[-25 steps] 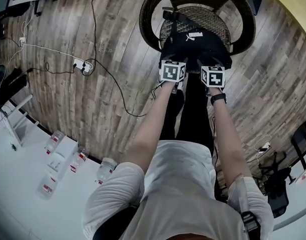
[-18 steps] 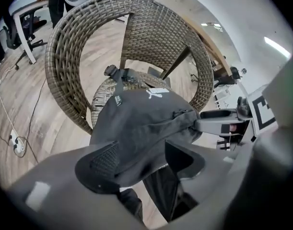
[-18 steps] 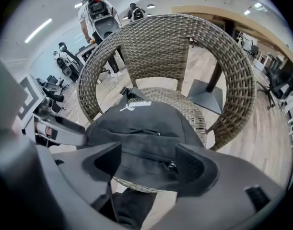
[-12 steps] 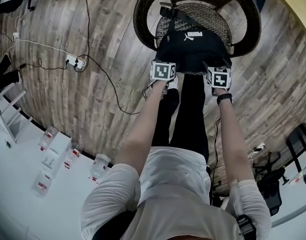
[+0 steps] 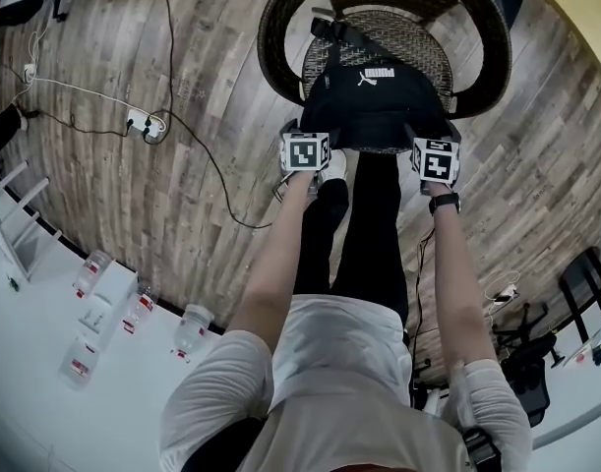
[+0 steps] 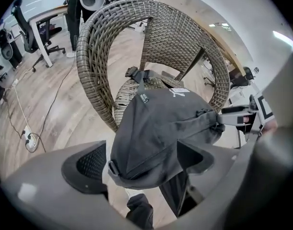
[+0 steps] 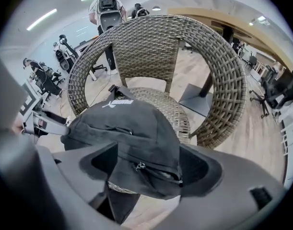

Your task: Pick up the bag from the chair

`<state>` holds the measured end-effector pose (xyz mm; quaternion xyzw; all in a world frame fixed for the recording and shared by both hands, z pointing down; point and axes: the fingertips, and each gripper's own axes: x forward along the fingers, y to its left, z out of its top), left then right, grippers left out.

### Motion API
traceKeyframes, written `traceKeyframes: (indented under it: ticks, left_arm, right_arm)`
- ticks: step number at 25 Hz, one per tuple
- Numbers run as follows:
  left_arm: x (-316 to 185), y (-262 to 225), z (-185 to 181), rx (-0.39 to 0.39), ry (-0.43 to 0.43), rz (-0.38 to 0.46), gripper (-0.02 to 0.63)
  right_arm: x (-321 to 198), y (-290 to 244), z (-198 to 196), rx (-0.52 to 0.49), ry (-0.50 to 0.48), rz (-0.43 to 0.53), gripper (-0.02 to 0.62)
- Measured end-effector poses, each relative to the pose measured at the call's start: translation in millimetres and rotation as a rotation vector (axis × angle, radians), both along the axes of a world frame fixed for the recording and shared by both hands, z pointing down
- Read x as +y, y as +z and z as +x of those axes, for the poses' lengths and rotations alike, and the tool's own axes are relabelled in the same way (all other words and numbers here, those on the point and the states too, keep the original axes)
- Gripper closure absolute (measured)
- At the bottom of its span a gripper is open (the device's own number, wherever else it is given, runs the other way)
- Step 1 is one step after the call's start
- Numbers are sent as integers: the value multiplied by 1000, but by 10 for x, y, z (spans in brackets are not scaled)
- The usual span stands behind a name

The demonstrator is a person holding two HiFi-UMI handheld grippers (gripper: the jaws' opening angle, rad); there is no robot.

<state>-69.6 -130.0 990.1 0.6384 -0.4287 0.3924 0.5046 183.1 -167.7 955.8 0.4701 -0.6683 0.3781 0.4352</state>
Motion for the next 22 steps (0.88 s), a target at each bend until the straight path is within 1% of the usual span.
traceKeyframes:
  ticks: [1, 3, 7, 9, 11, 14, 18, 20, 22]
  left_arm:
    - [-16, 25, -30, -3, 0, -4, 160]
    - [-43, 103, -47, 0, 5, -17, 144]
    - [-22, 308, -16, 37, 1, -71, 123]
    - [5, 391, -9, 53, -13, -100, 120]
    - [9, 459, 20, 68, -19, -119, 121]
    - [-11, 563, 30, 66, -11, -138, 122]
    - [-30, 688, 29, 63, -8, -173, 124]
    - [-18, 734, 42, 78, -12, -197, 132]
    - [-6, 763, 62, 96, -11, -213, 140]
  right_arm:
    - [-5, 34, 35, 6, 3, -7, 236]
    - [-6, 131, 103, 16, 10, -29, 212]
    - [64, 388, 141, 3, 38, -99, 183]
    - [91, 511, 155, -2, 55, -116, 175]
    - [78, 610, 178, -8, 62, -124, 175]
    - [36, 711, 169, -20, 45, -151, 176]
    - [38, 808, 141, -47, 51, -244, 178]
    - [52, 854, 137, -65, 51, -292, 178]
    - [60, 890, 142, -75, 49, -318, 178]
